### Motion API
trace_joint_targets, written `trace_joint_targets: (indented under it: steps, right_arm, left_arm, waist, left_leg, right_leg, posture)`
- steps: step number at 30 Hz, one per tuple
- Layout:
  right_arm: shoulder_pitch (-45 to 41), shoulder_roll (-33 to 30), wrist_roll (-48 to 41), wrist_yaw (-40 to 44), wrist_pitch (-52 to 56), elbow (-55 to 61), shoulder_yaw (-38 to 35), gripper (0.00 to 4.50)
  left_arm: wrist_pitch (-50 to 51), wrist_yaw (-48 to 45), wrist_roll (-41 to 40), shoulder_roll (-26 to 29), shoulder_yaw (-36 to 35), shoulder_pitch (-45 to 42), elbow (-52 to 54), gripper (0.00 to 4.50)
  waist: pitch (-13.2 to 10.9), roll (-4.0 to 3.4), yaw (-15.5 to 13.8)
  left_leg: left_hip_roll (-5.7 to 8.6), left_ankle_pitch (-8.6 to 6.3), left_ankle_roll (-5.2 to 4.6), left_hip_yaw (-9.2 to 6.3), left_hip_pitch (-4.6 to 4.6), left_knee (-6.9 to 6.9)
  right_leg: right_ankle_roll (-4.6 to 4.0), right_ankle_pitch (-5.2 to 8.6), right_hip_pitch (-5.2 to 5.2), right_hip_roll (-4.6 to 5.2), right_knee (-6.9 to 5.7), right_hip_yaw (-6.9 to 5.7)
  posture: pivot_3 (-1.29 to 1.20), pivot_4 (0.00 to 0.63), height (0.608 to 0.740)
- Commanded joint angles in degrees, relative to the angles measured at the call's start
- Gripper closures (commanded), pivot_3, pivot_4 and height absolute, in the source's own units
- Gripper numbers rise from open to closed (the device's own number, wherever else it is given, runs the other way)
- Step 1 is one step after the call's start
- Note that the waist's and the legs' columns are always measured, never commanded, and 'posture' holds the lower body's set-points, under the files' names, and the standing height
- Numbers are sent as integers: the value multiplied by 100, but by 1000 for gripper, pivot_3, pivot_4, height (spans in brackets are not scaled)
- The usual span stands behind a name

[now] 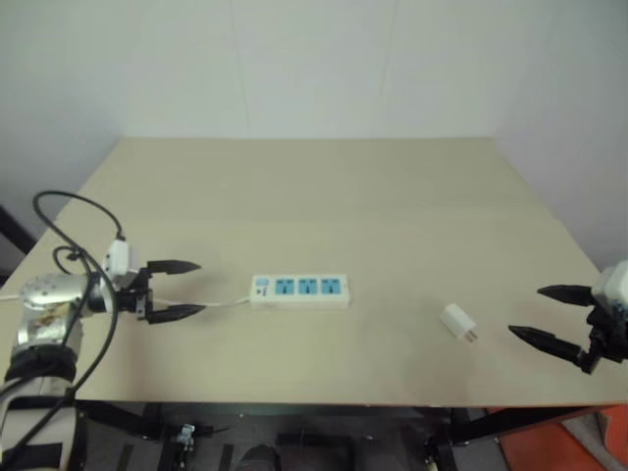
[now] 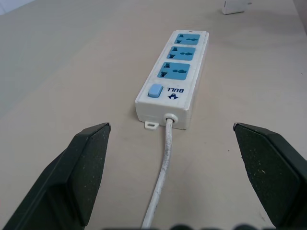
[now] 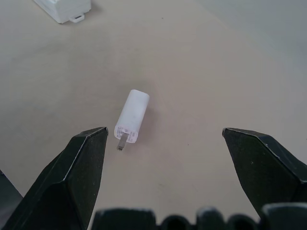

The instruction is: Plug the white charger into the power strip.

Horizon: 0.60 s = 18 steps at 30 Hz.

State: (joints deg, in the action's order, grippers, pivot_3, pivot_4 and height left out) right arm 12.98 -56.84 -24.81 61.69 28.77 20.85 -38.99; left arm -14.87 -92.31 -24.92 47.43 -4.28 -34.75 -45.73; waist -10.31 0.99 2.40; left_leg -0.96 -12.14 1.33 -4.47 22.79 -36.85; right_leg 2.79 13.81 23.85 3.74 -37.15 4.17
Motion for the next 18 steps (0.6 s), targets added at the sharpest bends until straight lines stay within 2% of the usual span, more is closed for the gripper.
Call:
trace_joint_targets:
  steps: [1, 11, 18]
  right_arm:
    - [55, 36, -26, -43, -90, 199, -229, 0]
    - [201, 86, -64, -113, -51, 349, -352, 0]
    - [-76, 26, -148, -216, -24, 495, -116, 0]
  left_arm:
    - [-171, -19, 90, -22, -111, -209, -166, 32]
    - [-458, -14, 400, -327, -190, -773, -844, 32]
    - [-1101, 199, 1173, -913, 150, -1456, -2105, 32]
  waist:
    - [1, 2, -2]
    - [4, 7, -5]
    - [4, 8, -10]
  left_leg:
    - [0, 0, 0, -1, 1, -1]
    - [1, 0, 0, -3, -4, -2]
    - [2, -2, -4, -3, -45, -2]
  right_leg:
    - [0, 0, 0, 0, 0, -1]
    - [3, 1, -10, 0, 2, -3]
    - [37, 22, -58, 1, 11, -6]
  posture:
    - [0, 150, 740]
    - [0, 150, 740]
    - [0, 150, 740]
